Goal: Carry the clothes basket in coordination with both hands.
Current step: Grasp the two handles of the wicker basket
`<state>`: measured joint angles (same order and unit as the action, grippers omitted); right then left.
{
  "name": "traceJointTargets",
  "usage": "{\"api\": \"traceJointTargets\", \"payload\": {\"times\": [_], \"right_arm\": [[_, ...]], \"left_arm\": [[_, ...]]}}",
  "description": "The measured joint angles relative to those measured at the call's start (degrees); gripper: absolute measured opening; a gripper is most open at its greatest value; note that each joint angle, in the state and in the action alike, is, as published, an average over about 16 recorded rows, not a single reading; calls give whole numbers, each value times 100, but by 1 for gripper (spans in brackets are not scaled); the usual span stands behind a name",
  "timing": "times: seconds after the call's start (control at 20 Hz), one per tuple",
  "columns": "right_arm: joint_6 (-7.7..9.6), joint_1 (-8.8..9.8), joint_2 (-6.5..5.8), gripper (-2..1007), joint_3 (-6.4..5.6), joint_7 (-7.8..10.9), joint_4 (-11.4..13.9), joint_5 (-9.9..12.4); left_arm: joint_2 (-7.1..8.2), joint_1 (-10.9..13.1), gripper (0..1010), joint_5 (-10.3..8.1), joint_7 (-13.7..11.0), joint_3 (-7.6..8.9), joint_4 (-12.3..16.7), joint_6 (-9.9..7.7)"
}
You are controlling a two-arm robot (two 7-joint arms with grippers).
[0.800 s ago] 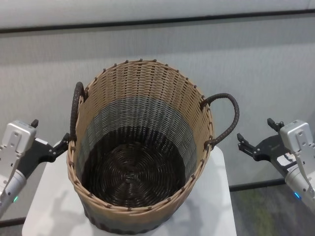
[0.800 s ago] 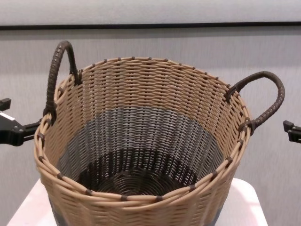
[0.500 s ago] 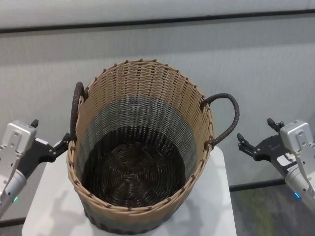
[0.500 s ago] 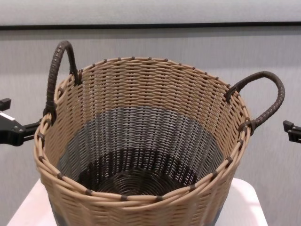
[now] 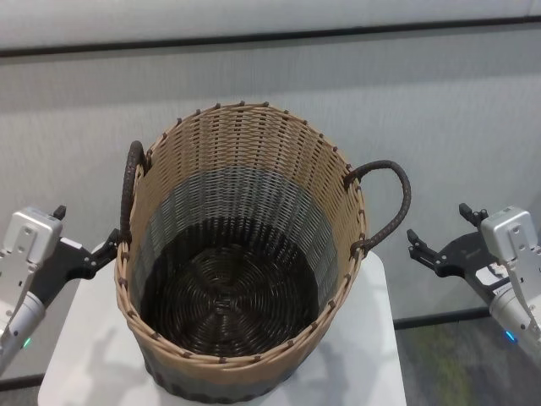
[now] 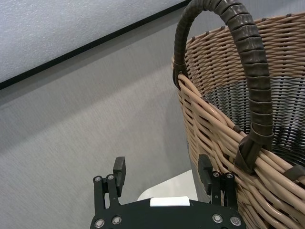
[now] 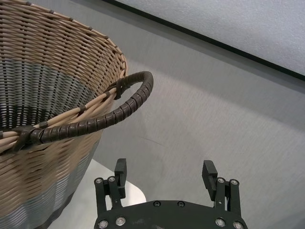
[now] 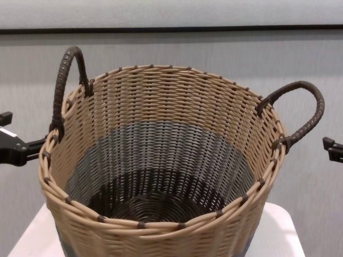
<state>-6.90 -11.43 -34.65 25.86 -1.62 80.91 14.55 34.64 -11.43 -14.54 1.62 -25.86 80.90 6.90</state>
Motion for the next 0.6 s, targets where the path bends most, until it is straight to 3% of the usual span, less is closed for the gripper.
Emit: {"api": "traceJointTargets", "payload": {"times": [0.6], "right_arm": [[0,0,0,1000,0,0,0,0]], "left_arm": [[0,0,999,0,0,0,0,0]]}}
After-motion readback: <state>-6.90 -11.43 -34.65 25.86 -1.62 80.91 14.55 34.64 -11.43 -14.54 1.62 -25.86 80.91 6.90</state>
